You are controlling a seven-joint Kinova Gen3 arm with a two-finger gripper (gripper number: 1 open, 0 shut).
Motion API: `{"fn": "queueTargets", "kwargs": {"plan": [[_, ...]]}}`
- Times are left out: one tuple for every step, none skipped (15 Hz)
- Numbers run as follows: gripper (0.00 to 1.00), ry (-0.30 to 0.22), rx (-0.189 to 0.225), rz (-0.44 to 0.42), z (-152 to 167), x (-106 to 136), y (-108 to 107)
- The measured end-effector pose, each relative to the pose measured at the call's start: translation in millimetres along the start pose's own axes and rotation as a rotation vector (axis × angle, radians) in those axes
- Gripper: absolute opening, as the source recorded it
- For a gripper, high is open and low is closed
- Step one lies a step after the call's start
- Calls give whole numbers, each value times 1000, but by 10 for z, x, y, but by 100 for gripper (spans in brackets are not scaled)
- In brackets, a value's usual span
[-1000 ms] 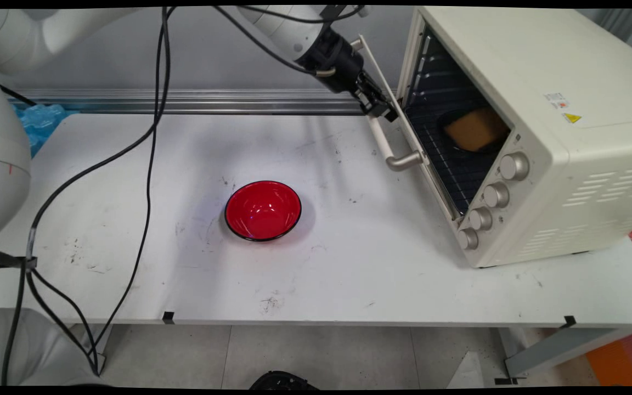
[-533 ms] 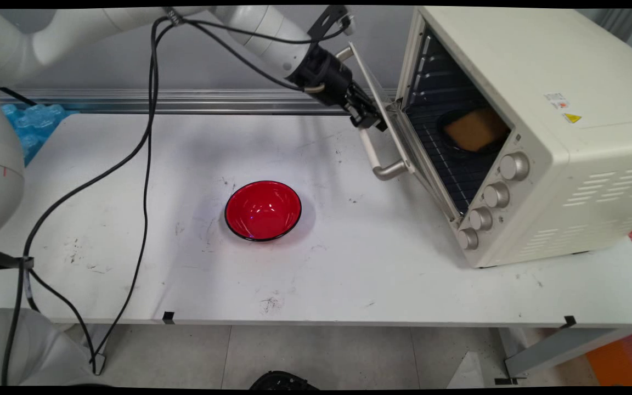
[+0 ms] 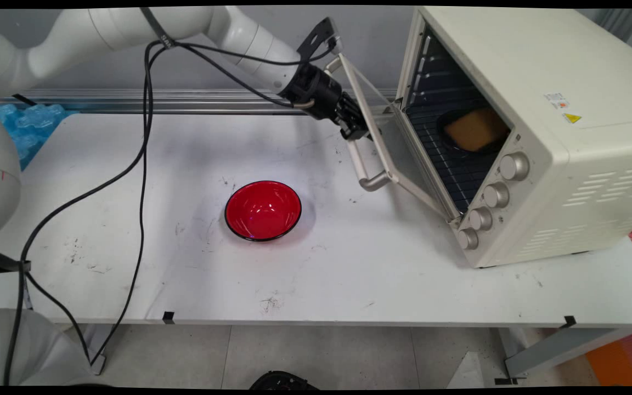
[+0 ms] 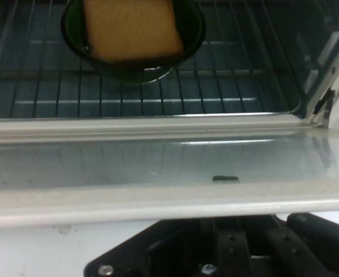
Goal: Open the oven
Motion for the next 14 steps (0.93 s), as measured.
{"fn": "queueTargets", "kwargs": {"plan": [[0,2,1,3,13,-44,-10],[0,3,2,6,26,-87,-20],[0,4,4,7,34,-126,-31],[0,5,4,9,44,-155,-40],[0,5,6,10,52,-186,-51],[0,5,7,12,60,-215,-61],[0,6,8,13,68,-245,-72],[0,6,9,14,74,-266,-80],[0,6,9,17,87,-303,-96],[0,6,10,19,99,-334,-112],[0,6,11,22,111,-369,-131],[0,6,12,25,118,-400,-148],[0,6,13,26,123,-417,-160],[0,6,14,28,131,-443,-180]]}}
